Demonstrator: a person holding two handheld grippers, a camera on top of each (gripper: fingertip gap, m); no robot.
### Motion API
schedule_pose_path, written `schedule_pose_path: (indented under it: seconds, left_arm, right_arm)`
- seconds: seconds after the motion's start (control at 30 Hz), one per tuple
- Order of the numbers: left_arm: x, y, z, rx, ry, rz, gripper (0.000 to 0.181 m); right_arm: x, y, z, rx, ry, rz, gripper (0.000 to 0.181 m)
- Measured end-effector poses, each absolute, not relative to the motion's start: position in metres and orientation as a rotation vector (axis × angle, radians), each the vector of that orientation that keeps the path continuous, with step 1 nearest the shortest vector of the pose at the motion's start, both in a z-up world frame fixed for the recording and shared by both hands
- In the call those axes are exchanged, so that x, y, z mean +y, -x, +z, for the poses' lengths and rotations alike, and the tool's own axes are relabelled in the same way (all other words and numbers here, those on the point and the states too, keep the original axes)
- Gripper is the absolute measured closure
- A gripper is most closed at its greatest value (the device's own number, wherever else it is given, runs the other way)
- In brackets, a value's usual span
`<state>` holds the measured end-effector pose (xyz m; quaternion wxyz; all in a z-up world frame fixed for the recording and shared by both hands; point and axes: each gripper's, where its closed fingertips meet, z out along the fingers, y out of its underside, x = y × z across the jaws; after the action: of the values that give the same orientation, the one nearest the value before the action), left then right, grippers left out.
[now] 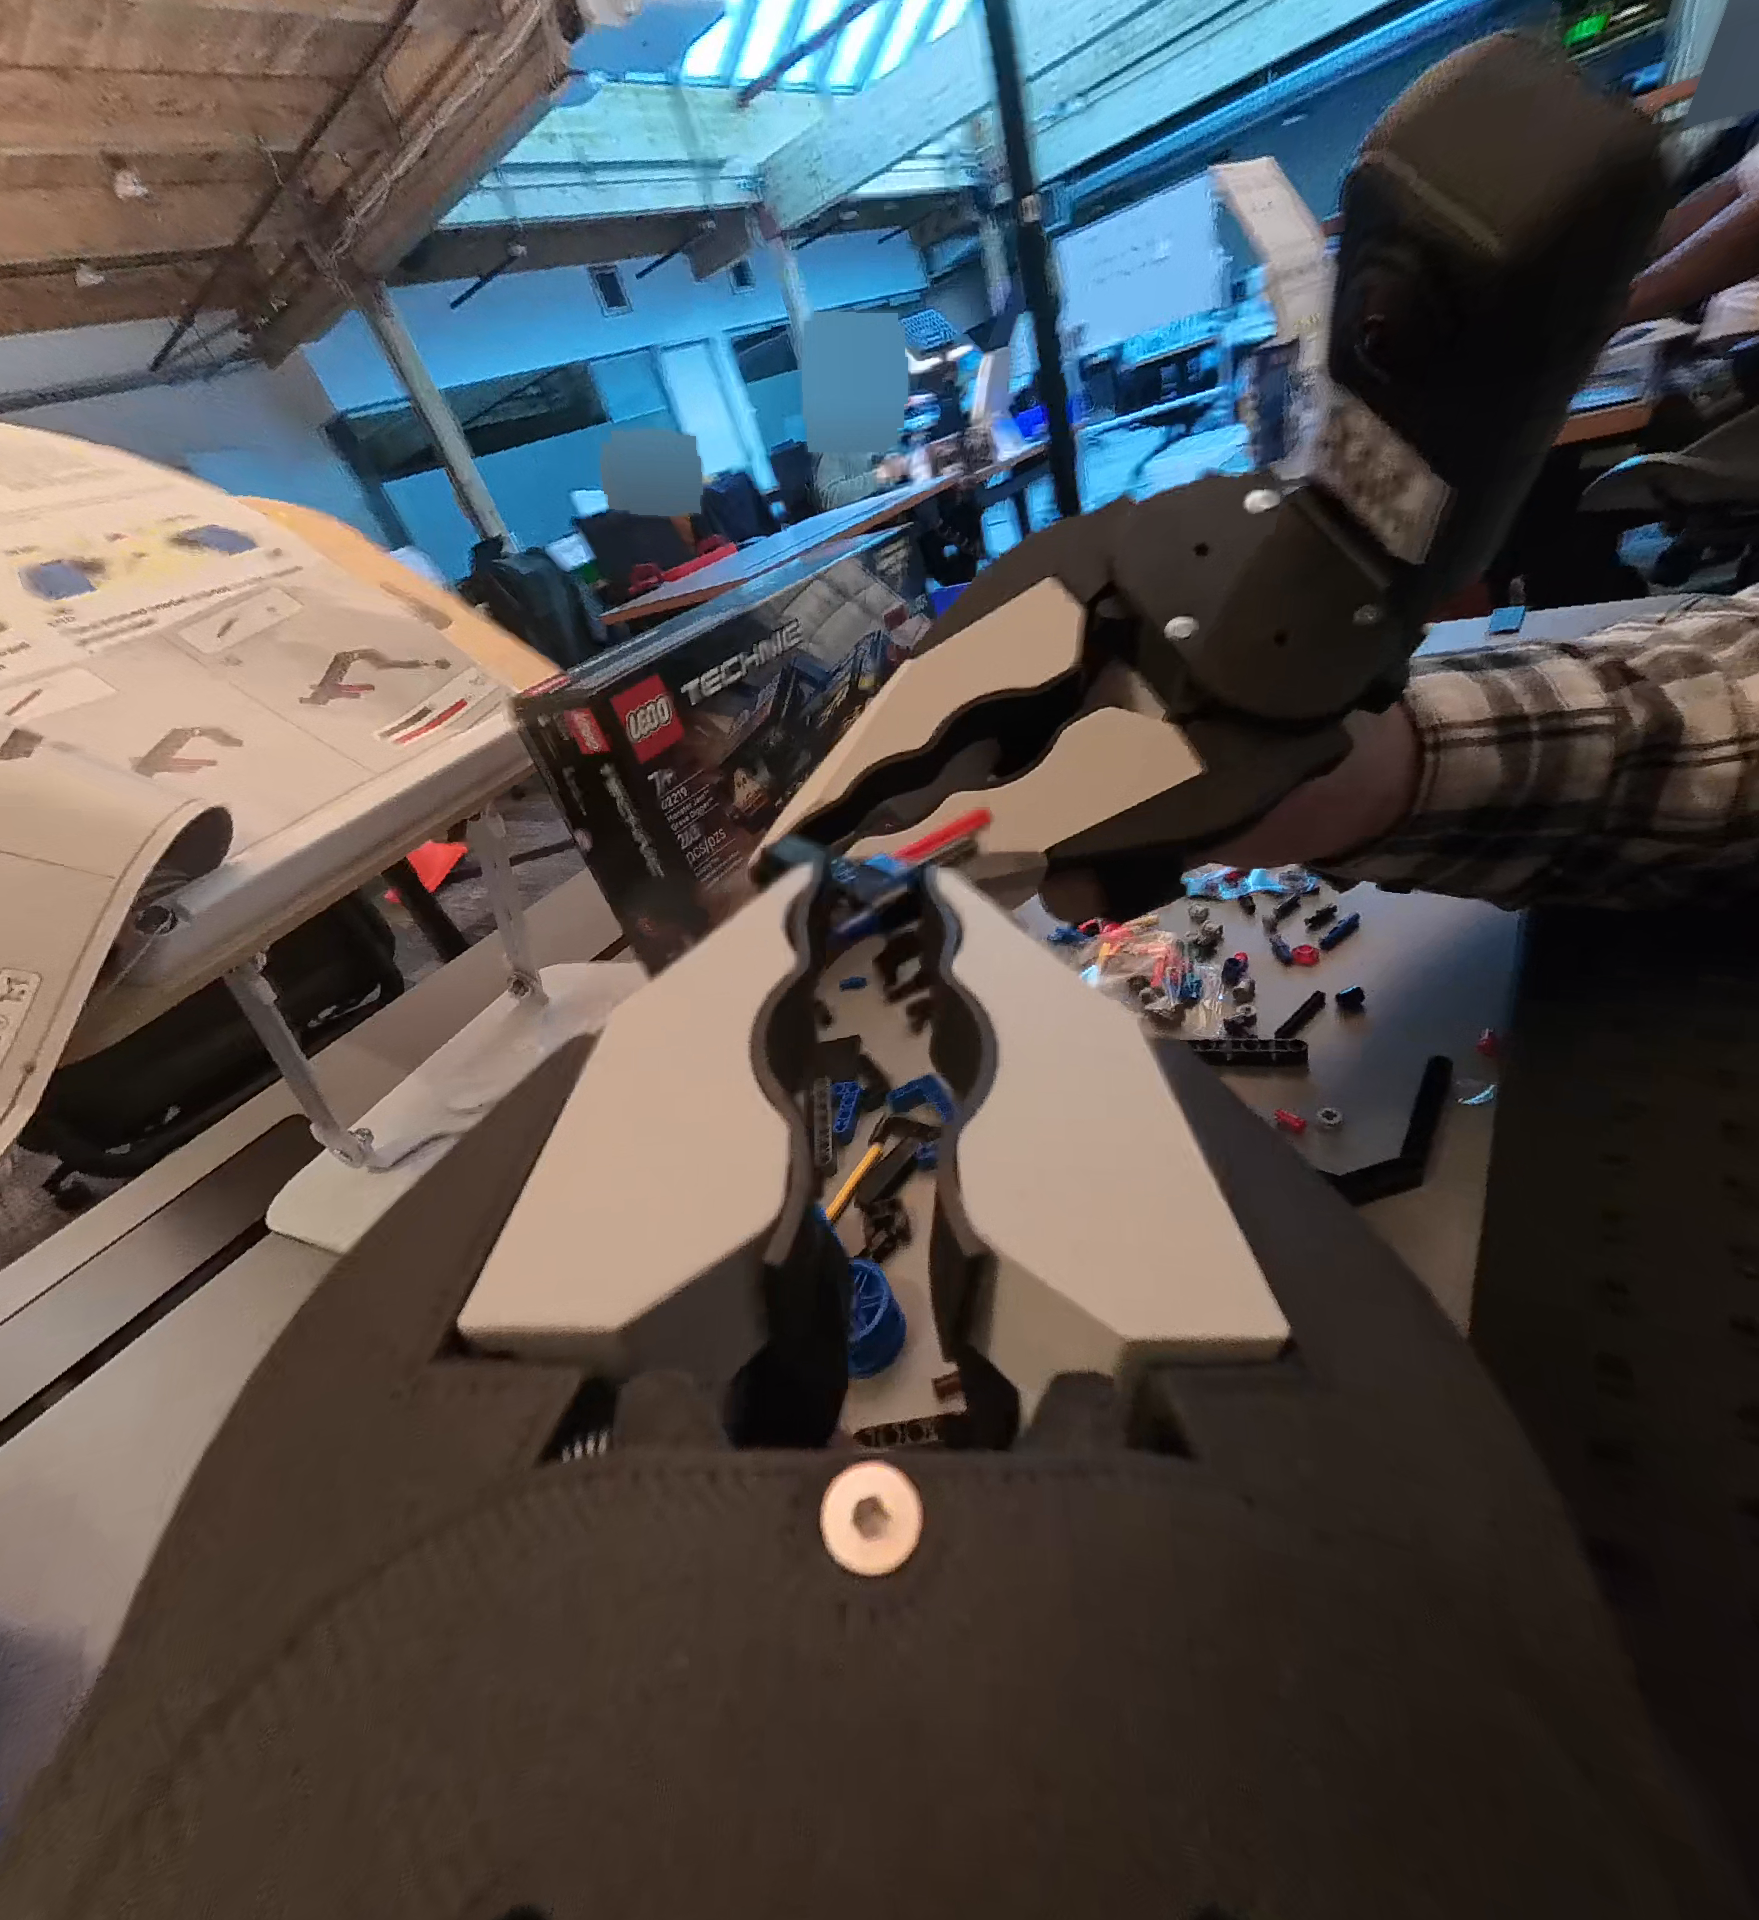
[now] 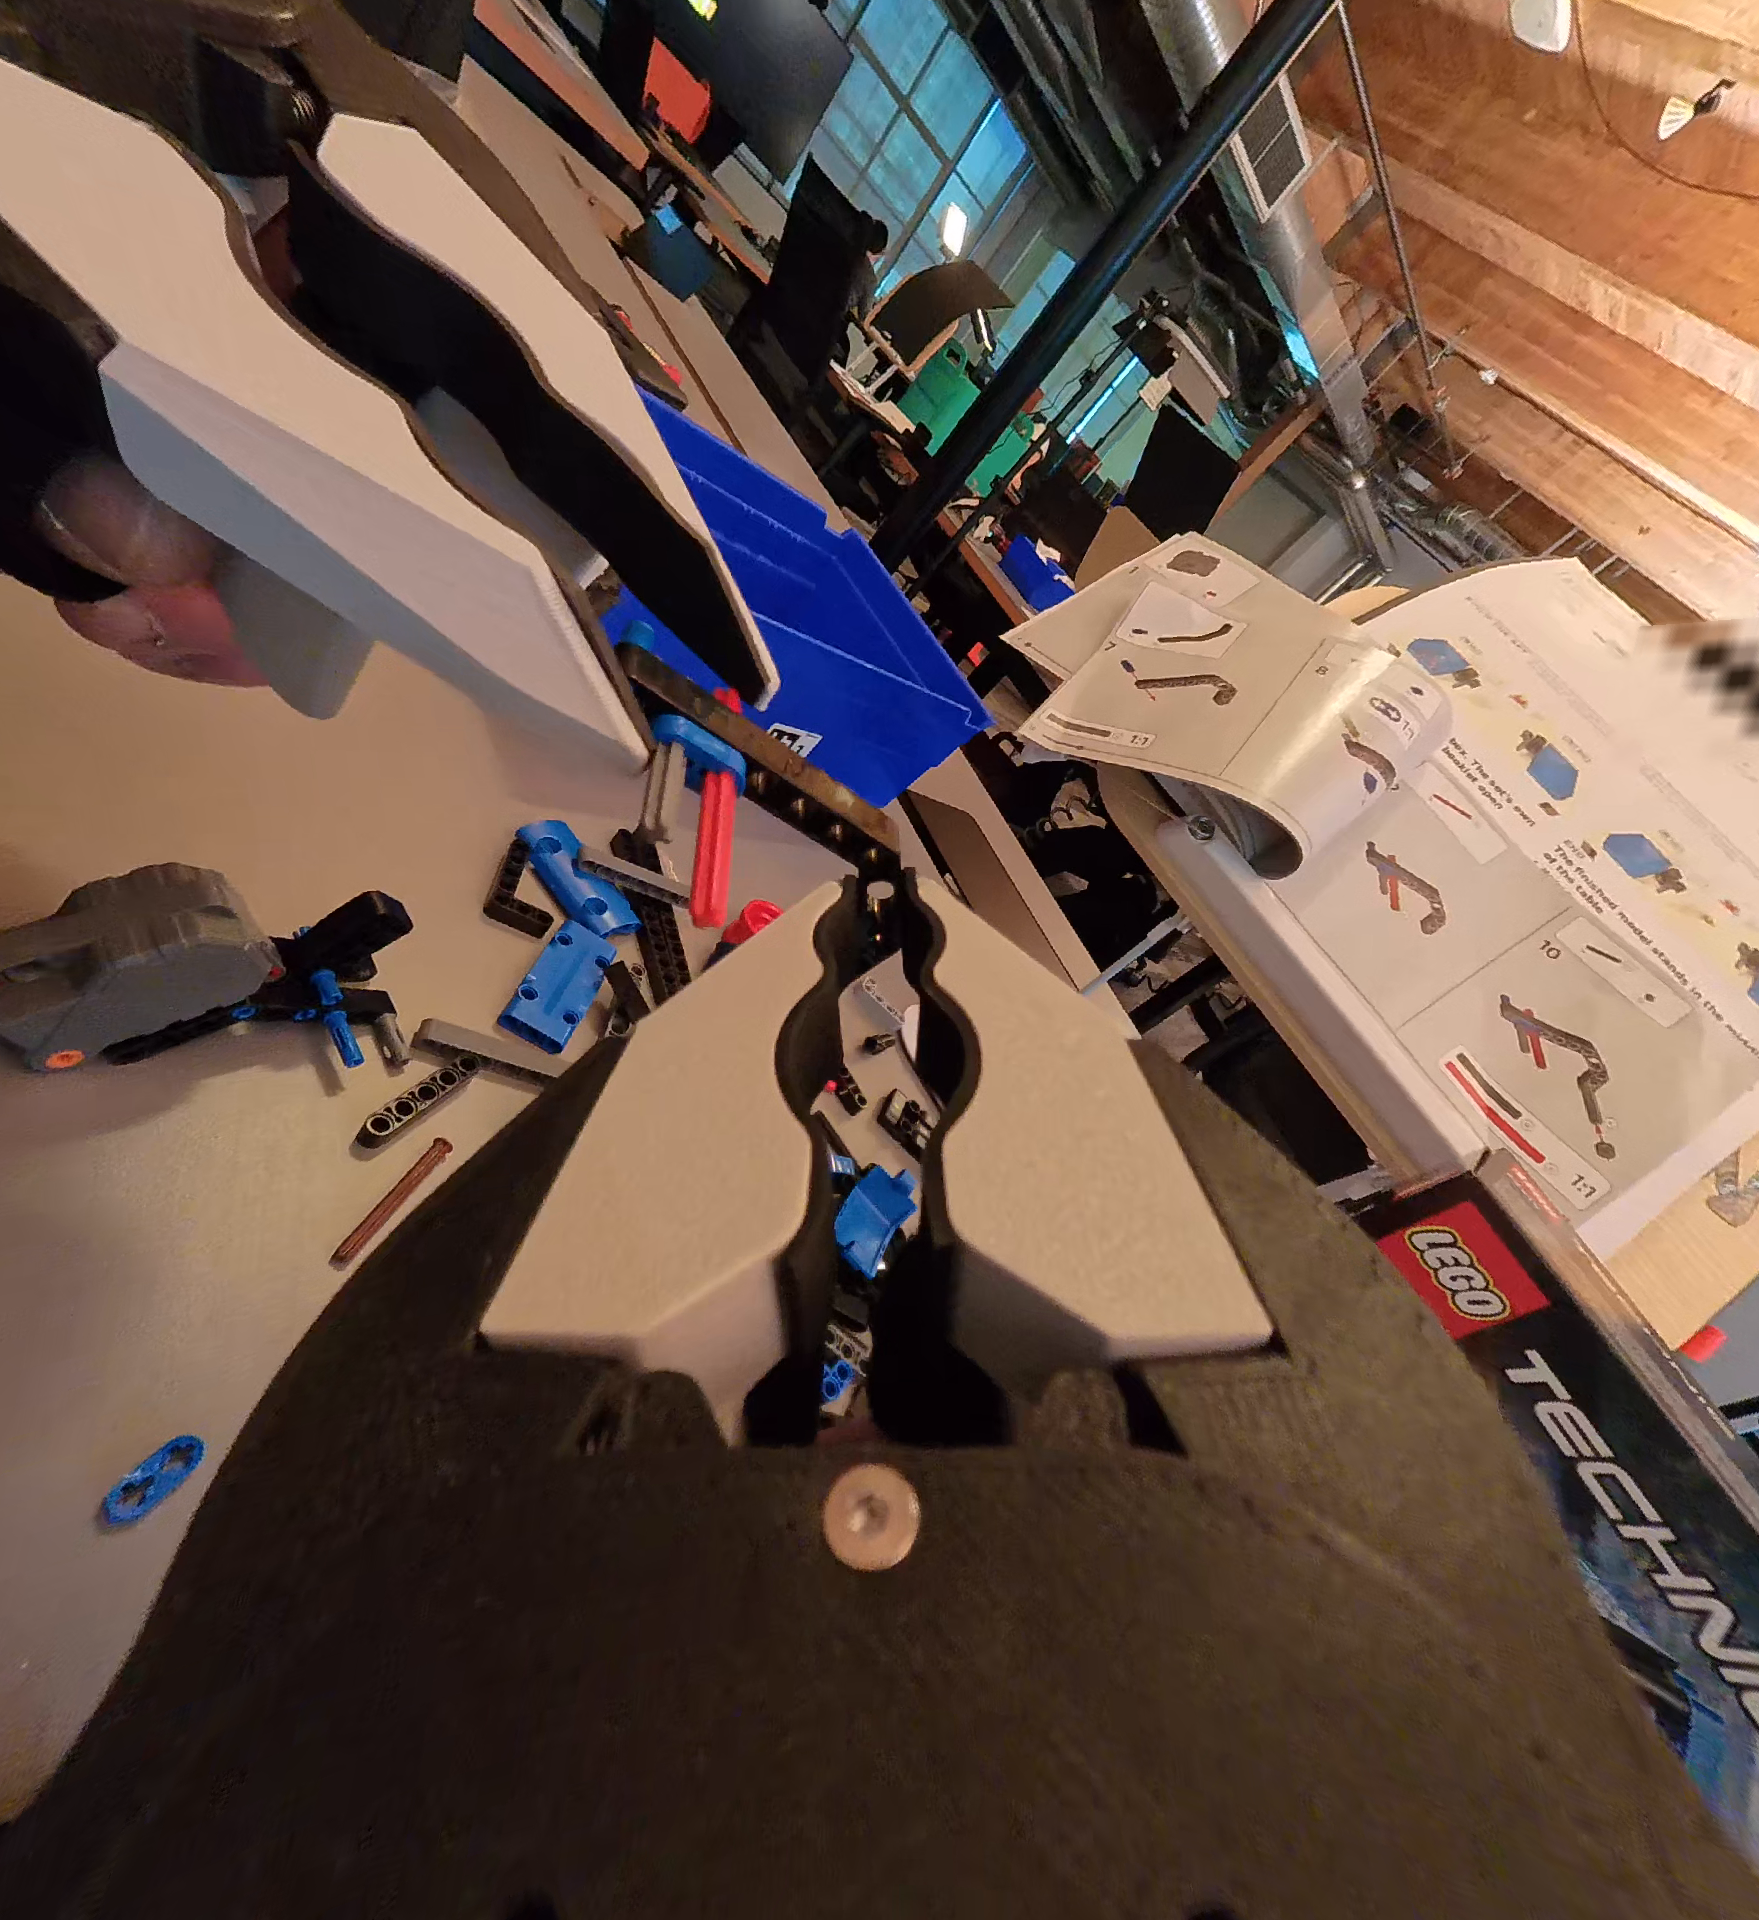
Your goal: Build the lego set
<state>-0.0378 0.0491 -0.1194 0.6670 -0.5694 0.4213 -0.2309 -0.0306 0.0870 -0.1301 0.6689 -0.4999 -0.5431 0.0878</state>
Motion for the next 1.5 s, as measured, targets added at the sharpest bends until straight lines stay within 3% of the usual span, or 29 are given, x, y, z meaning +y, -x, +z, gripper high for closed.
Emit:
schedule_pose_path:
  seconds: [1.5]
  left_arm:
    - [0.034, 0.029, -0.112, 1.216, 1.144, -0.412, 0.170]
  right_arm:
    - [0.084, 0.035, -0.123, -1.215, 1.109, 0.287, 0.177]
